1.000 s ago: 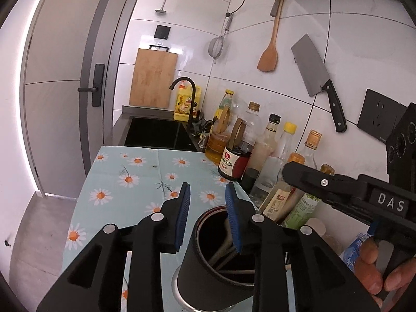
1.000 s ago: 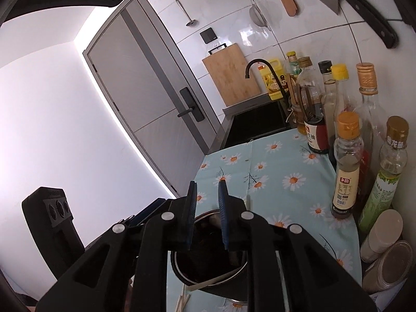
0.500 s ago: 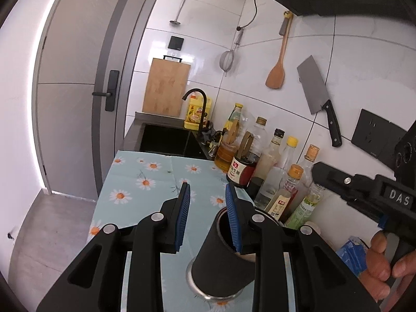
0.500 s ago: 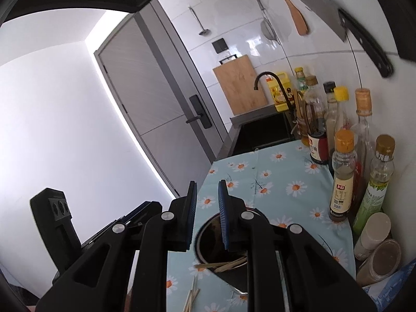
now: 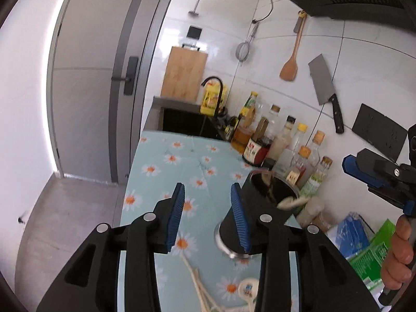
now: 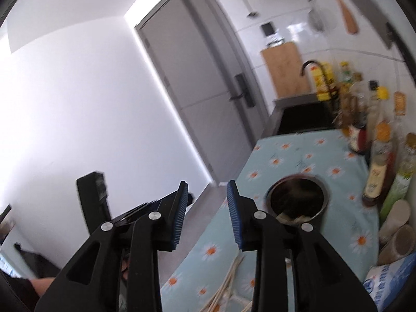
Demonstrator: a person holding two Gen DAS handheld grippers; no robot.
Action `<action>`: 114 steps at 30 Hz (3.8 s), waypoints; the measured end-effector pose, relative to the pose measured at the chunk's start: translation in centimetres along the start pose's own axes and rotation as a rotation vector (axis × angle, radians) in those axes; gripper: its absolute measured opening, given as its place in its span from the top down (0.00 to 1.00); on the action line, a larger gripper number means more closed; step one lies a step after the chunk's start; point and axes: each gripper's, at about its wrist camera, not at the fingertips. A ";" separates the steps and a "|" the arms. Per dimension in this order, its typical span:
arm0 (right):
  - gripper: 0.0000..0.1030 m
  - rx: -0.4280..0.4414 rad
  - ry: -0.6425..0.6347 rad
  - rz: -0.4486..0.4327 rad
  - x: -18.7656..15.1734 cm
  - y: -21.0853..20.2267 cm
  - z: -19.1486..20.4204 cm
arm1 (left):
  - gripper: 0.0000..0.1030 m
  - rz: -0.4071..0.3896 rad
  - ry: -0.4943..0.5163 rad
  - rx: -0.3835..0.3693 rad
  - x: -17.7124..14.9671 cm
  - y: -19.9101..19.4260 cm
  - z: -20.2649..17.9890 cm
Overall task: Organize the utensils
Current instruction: 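Move both open tools down to the chopsticks and spoons on the tablecloth, then close the right tool on a wooden chopstick while the left tool grasps another chopstick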
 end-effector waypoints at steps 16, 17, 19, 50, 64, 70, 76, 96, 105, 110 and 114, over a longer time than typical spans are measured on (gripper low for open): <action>0.68 -0.087 0.047 0.528 -7.7 12.3 0.1 | 0.66 0.164 -0.090 -0.013 -8.9 -2.9 4.9; 0.68 -0.117 0.051 0.565 -8.2 13.2 -0.2 | 0.66 0.177 -0.093 -0.018 -9.6 -3.0 5.1; 0.68 -0.139 0.031 0.609 -8.8 14.4 0.0 | 0.66 0.193 -0.090 -0.016 -10.3 -3.0 5.3; 0.81 -0.314 0.178 0.991 -11.8 25.8 -5.2 | 0.66 0.439 -0.150 -0.192 -17.0 0.3 7.3; 0.94 -0.383 0.161 1.034 -11.5 26.6 -4.5 | 0.66 0.492 -0.164 -0.252 -17.0 2.0 7.2; 0.94 -0.332 0.174 0.985 -11.0 24.7 -4.2 | 0.66 0.521 -0.169 -0.272 -16.4 2.8 6.8; 0.94 -0.230 0.172 0.885 -10.3 20.6 -2.6 | 0.66 0.547 -0.203 -0.314 -14.8 4.4 6.7; 0.94 -0.111 0.340 0.645 -11.3 9.2 -4.6 | 0.68 0.775 -0.225 -0.298 -8.4 15.5 6.6; 0.94 -0.095 0.361 0.598 -11.0 6.5 -5.9 | 0.87 0.872 -0.201 -0.175 -7.6 17.2 5.3; 0.94 -0.073 0.367 0.589 -11.0 6.4 -6.3 | 0.93 0.902 -0.205 -0.110 -7.5 17.6 5.1; 0.94 -0.060 0.368 0.595 -11.2 6.5 -6.7 | 0.96 0.904 -0.217 -0.089 -7.5 17.7 5.1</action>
Point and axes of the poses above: each gripper's, at about its wrist camera, not at the fingertips, and y roughly the way its jaws point, z to its left, x to its top, and after that the axes turned 8 degrees about z, right-handed
